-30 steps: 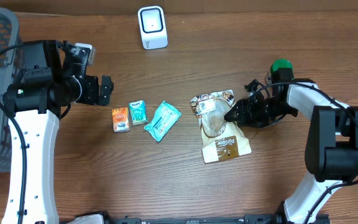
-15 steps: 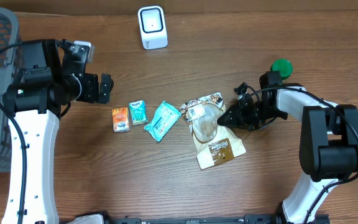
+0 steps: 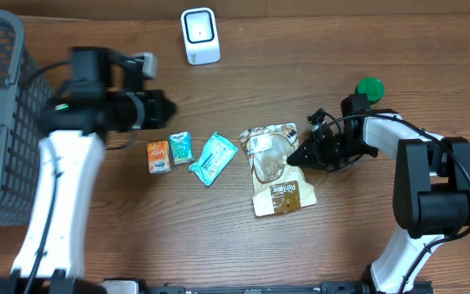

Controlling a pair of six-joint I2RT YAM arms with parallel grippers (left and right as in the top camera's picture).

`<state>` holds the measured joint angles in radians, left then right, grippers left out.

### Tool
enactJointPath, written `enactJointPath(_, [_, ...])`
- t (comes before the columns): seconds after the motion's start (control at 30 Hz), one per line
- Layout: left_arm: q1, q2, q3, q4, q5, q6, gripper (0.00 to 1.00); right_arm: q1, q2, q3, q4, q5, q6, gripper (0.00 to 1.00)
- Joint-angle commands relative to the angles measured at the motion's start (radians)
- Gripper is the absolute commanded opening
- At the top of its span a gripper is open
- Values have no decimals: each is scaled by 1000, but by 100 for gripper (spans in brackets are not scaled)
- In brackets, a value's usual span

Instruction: Scan the item barcode

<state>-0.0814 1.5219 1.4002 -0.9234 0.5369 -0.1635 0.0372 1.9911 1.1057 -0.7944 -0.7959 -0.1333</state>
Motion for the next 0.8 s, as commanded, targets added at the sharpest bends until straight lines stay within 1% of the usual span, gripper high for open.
enactJointPath(0.0, [-98, 83, -31, 12, -9, -133, 4, 3, 23, 22, -38, 22, 19, 4])
enactJointPath(0.13, [-162, 164, -31, 60, -19, -184, 4, 19, 23, 63, -39, -50, 117, 4])
enactJointPath(0.33, [-190, 225, -31, 95, -20, -200, 4, 72, 23, 65, 139, -16, 397, 4])
enactJointPath(0.43, [-210, 261, -31, 99, -20, -200, 4, 102, 23, 65, 196, 42, 494, 4])
enactJointPath(0.67, [-292, 406, -31, 170, 14, -203, 4, 140, 23, 65, 215, 92, 508, 5])
enactJointPath(0.73, [-305, 449, -31, 194, 15, -220, 4, 140, 23, 65, 214, 92, 508, 9])
enactJointPath(0.77, [-306, 466, -31, 200, 18, -231, 4, 140, 23, 65, 215, 92, 508, 15])
